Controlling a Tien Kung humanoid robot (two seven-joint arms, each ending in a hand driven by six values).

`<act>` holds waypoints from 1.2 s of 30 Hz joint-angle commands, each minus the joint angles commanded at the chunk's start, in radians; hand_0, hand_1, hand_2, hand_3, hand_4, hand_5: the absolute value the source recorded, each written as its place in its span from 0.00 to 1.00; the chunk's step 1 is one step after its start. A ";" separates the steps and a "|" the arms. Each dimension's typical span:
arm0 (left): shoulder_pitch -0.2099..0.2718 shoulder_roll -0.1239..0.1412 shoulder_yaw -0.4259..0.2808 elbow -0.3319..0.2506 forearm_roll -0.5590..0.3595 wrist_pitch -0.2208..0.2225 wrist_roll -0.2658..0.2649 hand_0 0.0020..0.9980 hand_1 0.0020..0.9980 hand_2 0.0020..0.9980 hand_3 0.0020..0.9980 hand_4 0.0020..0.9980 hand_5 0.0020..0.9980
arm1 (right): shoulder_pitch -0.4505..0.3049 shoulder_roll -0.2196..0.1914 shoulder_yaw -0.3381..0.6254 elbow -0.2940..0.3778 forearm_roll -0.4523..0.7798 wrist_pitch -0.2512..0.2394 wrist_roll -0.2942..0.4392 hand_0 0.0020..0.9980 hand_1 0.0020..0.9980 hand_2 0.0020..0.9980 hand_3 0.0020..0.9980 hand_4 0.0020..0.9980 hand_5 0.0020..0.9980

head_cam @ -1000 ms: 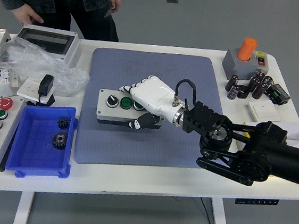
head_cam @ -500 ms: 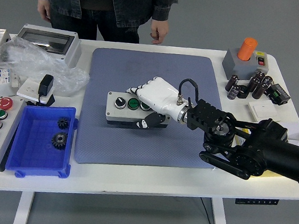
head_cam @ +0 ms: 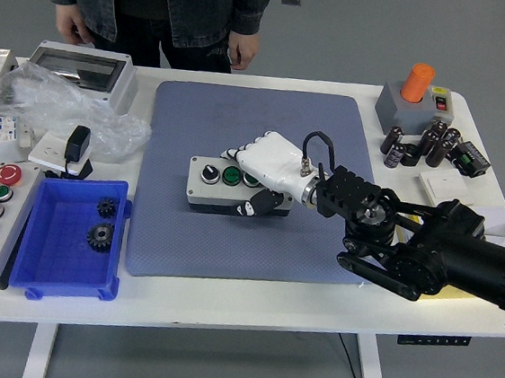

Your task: Pick up the button,place it on the desk,press the button,press the button

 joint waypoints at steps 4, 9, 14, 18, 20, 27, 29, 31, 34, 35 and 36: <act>0.001 0.001 0.002 0.000 -0.002 0.000 0.000 0.60 0.65 0.61 0.62 0.59 0.44 | -0.002 0.000 -0.005 0.000 0.002 0.008 -0.005 0.43 0.54 0.57 0.33 0.49 0.00; 0.002 0.000 0.003 0.000 -0.004 0.000 0.000 0.60 0.65 0.61 0.62 0.59 0.44 | -0.004 -0.001 -0.013 0.003 0.010 0.006 -0.015 0.53 0.61 0.65 0.43 0.58 0.00; 0.001 0.000 0.001 0.000 -0.002 0.000 0.000 0.60 0.65 0.61 0.62 0.59 0.44 | -0.003 -0.002 -0.016 0.006 0.009 0.012 -0.023 0.53 0.61 0.65 0.43 0.58 0.00; 0.000 0.000 0.002 0.000 -0.003 0.000 0.000 0.60 0.65 0.61 0.62 0.59 0.44 | -0.003 -0.002 -0.015 0.009 0.006 0.016 -0.026 0.57 0.63 0.68 0.65 0.66 0.11; 0.001 0.000 0.003 0.000 -0.004 0.000 0.000 0.60 0.65 0.61 0.62 0.59 0.44 | -0.003 -0.002 -0.015 0.010 0.004 0.017 -0.027 0.57 0.63 0.68 0.65 0.66 0.11; 0.004 -0.001 0.006 0.000 -0.007 -0.001 0.000 0.60 0.65 0.61 0.62 0.59 0.44 | -0.005 -0.004 -0.011 0.019 0.007 0.021 -0.033 0.73 0.69 0.75 0.73 0.78 0.19; 0.004 -0.001 0.006 0.000 -0.006 -0.001 0.000 0.60 0.65 0.61 0.62 0.59 0.44 | -0.005 -0.003 -0.009 0.019 0.010 0.024 -0.033 0.73 0.69 0.75 0.73 0.78 0.19; 0.005 0.000 0.006 0.000 -0.007 -0.001 0.000 0.60 0.65 0.61 0.62 0.59 0.44 | -0.006 -0.002 -0.008 0.020 0.011 0.027 -0.034 0.73 0.69 0.75 0.73 0.78 0.19; 0.004 0.001 0.007 0.001 -0.006 -0.002 0.000 0.60 0.65 0.61 0.62 0.59 0.44 | -0.007 -0.001 -0.004 0.021 0.014 0.032 -0.036 0.73 0.70 0.76 0.76 0.80 0.19; 0.004 0.001 0.007 0.001 -0.006 -0.002 0.000 0.60 0.65 0.61 0.62 0.59 0.44 | -0.007 -0.001 -0.003 0.021 0.015 0.033 -0.037 0.73 0.70 0.76 0.76 0.80 0.19; 0.004 0.001 0.006 0.001 -0.004 -0.003 0.000 0.60 0.65 0.61 0.62 0.59 0.44 | -0.007 -0.001 -0.002 0.021 0.018 0.035 -0.038 0.73 0.70 0.76 0.76 0.80 0.19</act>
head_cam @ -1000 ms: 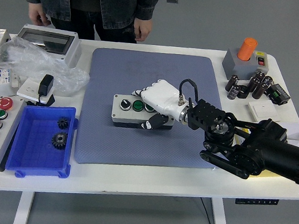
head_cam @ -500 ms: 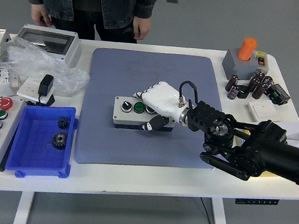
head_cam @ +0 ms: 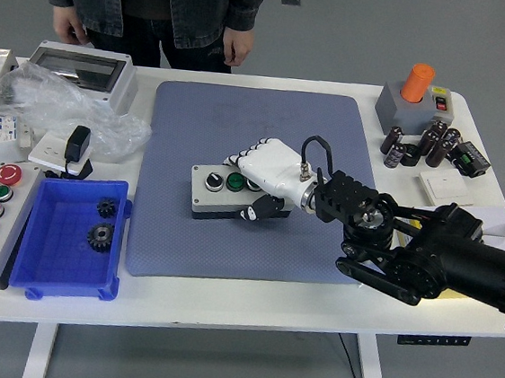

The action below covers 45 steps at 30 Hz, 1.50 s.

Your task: Pick up the button,place it on the desk,press the button,press the button

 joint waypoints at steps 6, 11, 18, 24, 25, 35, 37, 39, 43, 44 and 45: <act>-0.002 0.000 -0.003 0.000 0.005 -0.002 0.000 0.60 0.65 0.61 0.62 0.59 0.43 | 0.001 -0.005 0.013 0.001 0.057 0.011 -0.008 0.73 0.70 0.77 0.83 0.87 0.25; -0.001 -0.001 -0.005 0.000 0.007 -0.004 0.001 0.60 0.65 0.60 0.62 0.58 0.43 | 0.000 -0.013 0.023 0.008 0.157 0.027 -0.018 0.73 0.70 0.79 0.85 0.93 0.31; -0.002 -0.001 -0.008 0.000 0.011 -0.007 0.001 0.60 0.65 0.60 0.62 0.58 0.43 | -0.005 -0.018 0.036 0.021 0.246 0.068 -0.032 0.73 0.70 0.79 0.85 0.99 0.41; 0.000 -0.002 -0.008 0.000 0.010 -0.007 0.000 0.60 0.65 0.60 0.62 0.58 0.43 | -0.010 -0.021 0.053 0.033 0.302 0.098 -0.045 0.73 0.70 0.79 0.86 1.00 0.45; 0.000 -0.002 -0.008 0.000 0.010 -0.007 0.000 0.60 0.65 0.60 0.62 0.58 0.43 | -0.011 -0.021 0.057 0.035 0.311 0.102 -0.051 0.73 0.70 0.79 0.86 1.00 0.45; -0.001 -0.002 -0.010 0.001 0.013 -0.006 -0.001 0.60 0.64 0.60 0.61 0.57 0.42 | -0.016 -0.024 0.076 0.040 0.338 0.103 -0.107 0.72 0.71 0.83 0.90 1.00 0.70; -0.001 -0.002 -0.011 0.001 0.014 -0.006 -0.001 0.60 0.64 0.60 0.61 0.57 0.42 | -0.017 -0.024 0.077 0.038 0.337 0.101 -0.121 0.72 0.71 0.83 0.90 1.00 0.70; -0.001 -0.003 -0.013 0.000 0.015 -0.006 -0.002 0.60 0.64 0.60 0.61 0.57 0.42 | -0.019 -0.024 0.078 0.037 0.332 0.102 -0.137 0.70 0.71 0.84 0.90 1.00 0.79; 0.001 -0.003 -0.013 0.000 0.015 -0.005 -0.002 0.60 0.64 0.60 0.61 0.57 0.42 | -0.023 -0.030 0.085 0.044 0.316 0.112 -0.172 0.70 0.71 0.84 0.90 1.00 0.79; 0.001 -0.003 -0.013 0.000 0.015 -0.005 -0.002 0.60 0.64 0.60 0.61 0.57 0.42 | -0.023 -0.033 0.086 0.048 0.313 0.115 -0.178 0.70 0.71 0.84 0.90 1.00 0.79; 0.001 -0.003 -0.013 0.000 0.014 -0.005 -0.002 0.60 0.64 0.60 0.61 0.57 0.42 | -0.024 -0.037 0.089 0.054 0.309 0.118 -0.186 0.67 0.71 0.84 0.90 1.00 0.81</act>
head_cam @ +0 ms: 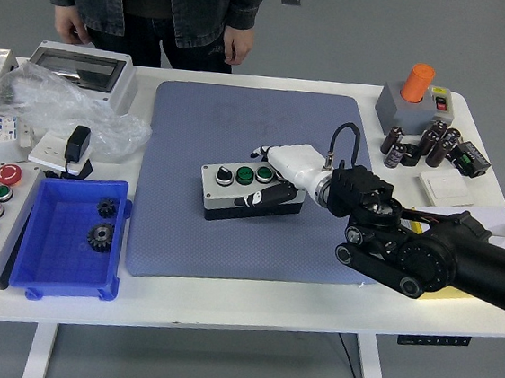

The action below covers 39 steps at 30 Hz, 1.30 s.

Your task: Pick up the button,place it on the desk,press the button,press the button

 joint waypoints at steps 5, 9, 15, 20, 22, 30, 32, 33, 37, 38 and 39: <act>0.000 0.000 -0.001 0.000 -0.001 0.001 -0.001 0.60 0.64 0.60 0.61 0.57 0.42 | 0.000 -0.024 0.014 0.049 -0.019 0.013 -0.034 0.67 0.71 0.84 0.90 1.00 0.81; -0.001 0.000 -0.004 0.000 0.000 0.002 -0.001 0.60 0.64 0.60 0.61 0.56 0.41 | 0.000 -0.044 0.017 0.094 -0.029 0.032 -0.058 0.63 0.70 0.83 0.90 1.00 0.82; 0.001 0.000 -0.004 0.000 -0.002 0.002 -0.001 0.60 0.64 0.60 0.61 0.55 0.40 | -0.003 -0.060 0.007 0.127 -0.024 0.057 -0.080 0.61 0.69 0.83 0.90 1.00 0.82; 0.002 -0.001 -0.005 0.000 -0.001 0.002 -0.001 0.60 0.64 0.60 0.61 0.55 0.40 | -0.005 -0.065 0.007 0.138 -0.027 0.064 -0.087 0.59 0.69 0.83 0.91 1.00 0.83; 0.002 -0.001 -0.004 0.000 -0.002 0.003 -0.001 0.60 0.64 0.60 0.61 0.55 0.40 | -0.005 -0.067 0.009 0.143 -0.030 0.064 -0.089 0.59 0.69 0.83 0.91 1.00 0.83; 0.004 -0.001 0.000 0.000 -0.006 0.005 -0.002 0.60 0.64 0.60 0.61 0.55 0.40 | -0.011 -0.071 0.040 0.145 -0.043 0.043 -0.081 0.59 0.69 0.83 0.91 1.00 0.83; 0.004 -0.001 0.001 0.000 -0.007 0.005 -0.002 0.60 0.64 0.60 0.61 0.55 0.40 | -0.020 -0.080 0.070 0.154 -0.052 0.030 -0.074 0.59 0.69 0.83 0.91 1.00 0.83; 0.005 -0.001 0.002 0.000 -0.008 0.006 -0.001 0.60 0.64 0.60 0.61 0.55 0.40 | -0.027 -0.086 0.092 0.162 -0.061 0.020 -0.068 0.59 0.69 0.83 0.91 1.00 0.83; 0.006 -0.002 0.002 0.000 -0.009 0.006 -0.001 0.60 0.64 0.60 0.61 0.55 0.40 | -0.068 -0.117 0.176 0.218 -0.129 -0.020 -0.054 0.59 0.69 0.83 0.92 1.00 0.83; 0.006 -0.003 0.001 0.000 -0.008 0.006 -0.001 0.60 0.64 0.60 0.61 0.55 0.40 | -0.085 -0.131 0.201 0.239 -0.155 -0.029 -0.057 0.59 0.69 0.83 0.92 1.00 0.83; 0.006 -0.003 -0.001 0.000 -0.007 0.006 -0.001 0.60 0.64 0.60 0.61 0.55 0.40 | -0.105 -0.149 0.226 0.262 -0.181 -0.035 -0.063 0.59 0.69 0.83 0.92 1.00 0.83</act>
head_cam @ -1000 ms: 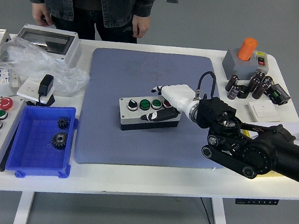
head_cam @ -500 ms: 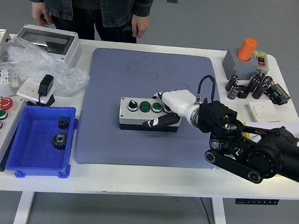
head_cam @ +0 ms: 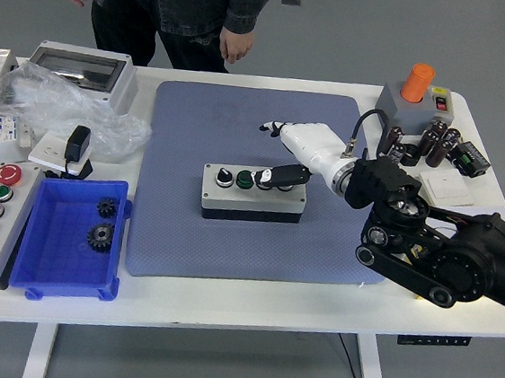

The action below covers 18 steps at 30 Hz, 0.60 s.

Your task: Pick up the button,place it on the desk,press the button,press the button

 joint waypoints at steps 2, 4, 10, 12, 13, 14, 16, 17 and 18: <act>0.000 0.000 -0.005 0.000 0.002 0.000 0.000 0.60 0.64 0.60 0.61 0.55 0.40 | -0.036 -0.036 0.046 0.045 -0.055 -0.007 -0.016 0.59 0.69 0.83 0.92 1.00 0.83; 0.001 0.000 -0.007 0.000 0.004 0.000 0.000 0.60 0.64 0.60 0.61 0.54 0.40 | -0.074 -0.077 0.091 0.097 -0.111 0.012 -0.048 0.65 0.74 0.88 0.97 1.00 0.85; 0.007 0.003 0.007 0.002 -0.009 0.002 0.001 0.60 0.64 0.60 0.61 0.54 0.39 | -0.150 -0.211 0.176 0.269 -0.219 0.147 -0.171 0.70 0.72 0.79 0.96 1.00 0.75; 0.006 0.005 0.008 0.002 -0.010 0.002 0.000 0.60 0.64 0.60 0.61 0.54 0.39 | -0.158 -0.250 0.171 0.319 -0.204 0.190 -0.206 0.70 0.72 0.79 0.96 1.00 0.75; 0.005 0.006 0.009 0.002 -0.010 0.002 0.000 0.60 0.64 0.60 0.61 0.54 0.39 | -0.159 -0.267 0.165 0.344 -0.195 0.210 -0.218 0.70 0.72 0.79 0.96 1.00 0.75; 0.004 0.006 0.009 0.002 -0.011 0.002 -0.001 0.60 0.64 0.60 0.61 0.54 0.39 | -0.158 -0.280 0.156 0.371 -0.186 0.231 -0.229 0.70 0.72 0.79 0.96 1.00 0.75; 0.003 0.007 0.010 0.003 -0.012 0.002 -0.001 0.60 0.64 0.60 0.61 0.54 0.40 | -0.151 -0.289 0.137 0.418 -0.165 0.267 -0.244 0.55 0.57 0.52 0.95 0.66 0.34; 0.002 0.007 0.012 0.003 -0.013 0.002 -0.001 0.60 0.64 0.60 0.61 0.54 0.40 | -0.146 -0.288 0.126 0.443 -0.152 0.283 -0.249 0.55 0.57 0.52 0.95 0.66 0.34; 0.001 0.006 0.013 0.003 -0.014 0.001 -0.001 0.60 0.64 0.60 0.61 0.54 0.40 | -0.142 -0.285 0.117 0.462 -0.141 0.292 -0.250 0.55 0.57 0.52 0.95 0.66 0.34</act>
